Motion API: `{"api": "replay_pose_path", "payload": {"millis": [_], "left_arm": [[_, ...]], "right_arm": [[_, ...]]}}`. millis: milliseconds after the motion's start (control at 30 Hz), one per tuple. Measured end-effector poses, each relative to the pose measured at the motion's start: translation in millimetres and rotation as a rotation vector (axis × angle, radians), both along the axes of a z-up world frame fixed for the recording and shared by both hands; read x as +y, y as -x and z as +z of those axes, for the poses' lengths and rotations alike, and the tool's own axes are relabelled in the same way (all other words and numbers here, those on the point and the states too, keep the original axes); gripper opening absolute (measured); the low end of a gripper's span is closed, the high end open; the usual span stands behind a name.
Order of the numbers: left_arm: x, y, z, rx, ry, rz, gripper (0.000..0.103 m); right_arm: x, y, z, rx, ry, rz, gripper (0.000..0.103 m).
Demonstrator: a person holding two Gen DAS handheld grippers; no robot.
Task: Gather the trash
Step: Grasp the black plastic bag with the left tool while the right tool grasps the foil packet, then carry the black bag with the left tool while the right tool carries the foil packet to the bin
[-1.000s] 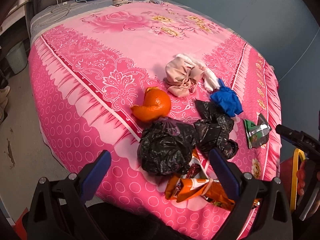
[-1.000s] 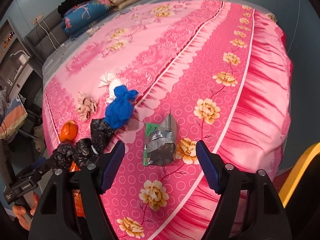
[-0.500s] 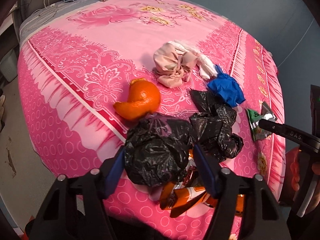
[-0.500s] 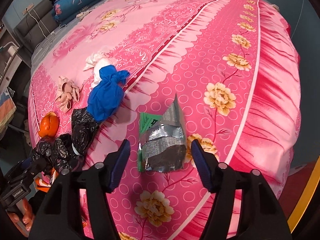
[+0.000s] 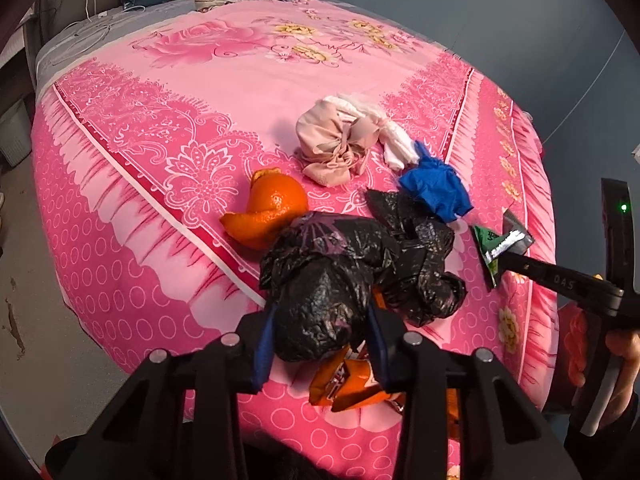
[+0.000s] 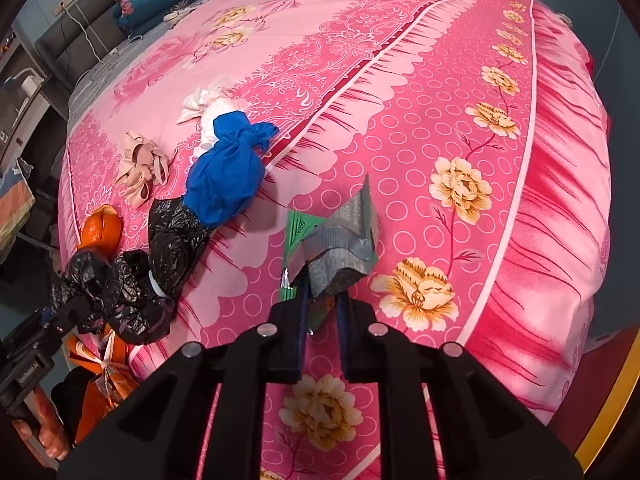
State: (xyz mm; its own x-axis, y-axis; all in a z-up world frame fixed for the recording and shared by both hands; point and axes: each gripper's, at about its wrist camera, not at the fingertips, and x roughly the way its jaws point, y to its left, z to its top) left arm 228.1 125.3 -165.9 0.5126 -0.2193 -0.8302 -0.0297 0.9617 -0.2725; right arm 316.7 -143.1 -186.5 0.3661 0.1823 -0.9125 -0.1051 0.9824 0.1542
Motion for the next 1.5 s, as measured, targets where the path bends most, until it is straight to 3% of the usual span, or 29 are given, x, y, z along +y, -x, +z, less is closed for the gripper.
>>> {"api": "replay_pose_path", "payload": {"millis": [633,1500], "left_arm": [[9.3,20.7,29.1,-0.061,0.043,0.038,0.036],[-39.6,53.7,100.1,-0.176,0.043,-0.054,0.036]], "right_arm": [[-18.6,40.9,71.6,-0.129,-0.157,0.022,0.01],[-76.8,107.0,150.0,-0.308,-0.198,-0.001,0.011]]}}
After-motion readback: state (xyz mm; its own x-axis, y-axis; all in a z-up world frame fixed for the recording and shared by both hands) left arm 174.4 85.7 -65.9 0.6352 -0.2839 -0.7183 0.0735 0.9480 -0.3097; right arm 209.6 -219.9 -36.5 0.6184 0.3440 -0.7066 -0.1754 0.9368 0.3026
